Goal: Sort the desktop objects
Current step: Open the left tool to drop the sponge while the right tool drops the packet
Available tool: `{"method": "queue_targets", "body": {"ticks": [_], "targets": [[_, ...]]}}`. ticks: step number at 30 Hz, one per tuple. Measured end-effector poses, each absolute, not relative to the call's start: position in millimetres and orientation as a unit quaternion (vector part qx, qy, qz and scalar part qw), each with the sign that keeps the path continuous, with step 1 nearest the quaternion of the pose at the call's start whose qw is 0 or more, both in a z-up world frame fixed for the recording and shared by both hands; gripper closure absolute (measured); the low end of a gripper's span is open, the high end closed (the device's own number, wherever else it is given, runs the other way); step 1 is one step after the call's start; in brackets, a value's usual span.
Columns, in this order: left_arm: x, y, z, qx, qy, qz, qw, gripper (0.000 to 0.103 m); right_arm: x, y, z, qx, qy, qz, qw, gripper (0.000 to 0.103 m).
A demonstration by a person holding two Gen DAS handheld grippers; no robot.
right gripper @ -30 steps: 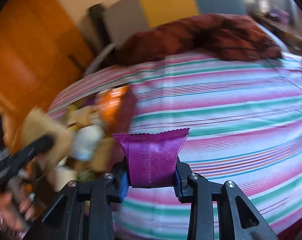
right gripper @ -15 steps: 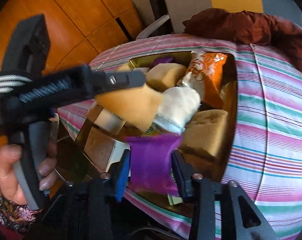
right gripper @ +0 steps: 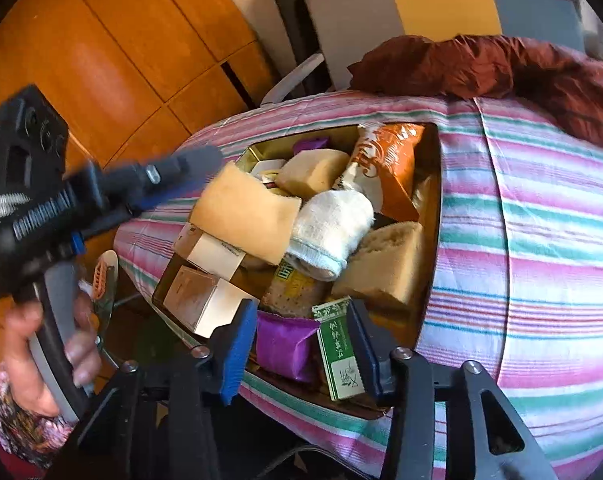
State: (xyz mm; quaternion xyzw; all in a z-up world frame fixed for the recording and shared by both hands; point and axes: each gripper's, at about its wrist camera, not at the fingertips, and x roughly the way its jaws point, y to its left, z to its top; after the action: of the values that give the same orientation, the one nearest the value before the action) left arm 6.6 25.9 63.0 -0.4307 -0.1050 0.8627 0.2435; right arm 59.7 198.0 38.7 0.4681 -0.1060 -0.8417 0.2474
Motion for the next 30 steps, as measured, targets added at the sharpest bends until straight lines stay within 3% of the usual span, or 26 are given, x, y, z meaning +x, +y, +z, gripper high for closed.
{"method": "queue_targets", "body": {"ticks": [9, 14, 19, 23, 25, 30], "targets": [[55, 46, 49, -0.448, -0.015, 0.859, 0.245, 0.053, 61, 224, 33, 0.466, -0.15, -0.847, 0.208, 0.056], [80, 42, 50, -0.434, -0.014, 0.864, 0.253, 0.051, 62, 231, 41, 0.451, -0.141, -0.861, 0.188, 0.055], [82, 23, 71, -0.398, -0.04, 0.896, 0.192, 0.043, 61, 229, 57, 0.43, -0.118, -0.88, 0.164, 0.03], [74, 8, 83, -0.388, -0.058, 0.911, 0.129, 0.043, 60, 219, 69, 0.414, -0.084, -0.892, 0.158, 0.022], [71, 8, 87, -0.386, -0.038, 0.918, 0.083, 0.043, 60, 212, 75, 0.408, -0.064, -0.899, 0.148, 0.013], [77, 5, 95, -0.354, 0.004, 0.935, 0.008, 0.043, 61, 185, 89, 0.383, -0.017, -0.912, 0.143, 0.006]]}}
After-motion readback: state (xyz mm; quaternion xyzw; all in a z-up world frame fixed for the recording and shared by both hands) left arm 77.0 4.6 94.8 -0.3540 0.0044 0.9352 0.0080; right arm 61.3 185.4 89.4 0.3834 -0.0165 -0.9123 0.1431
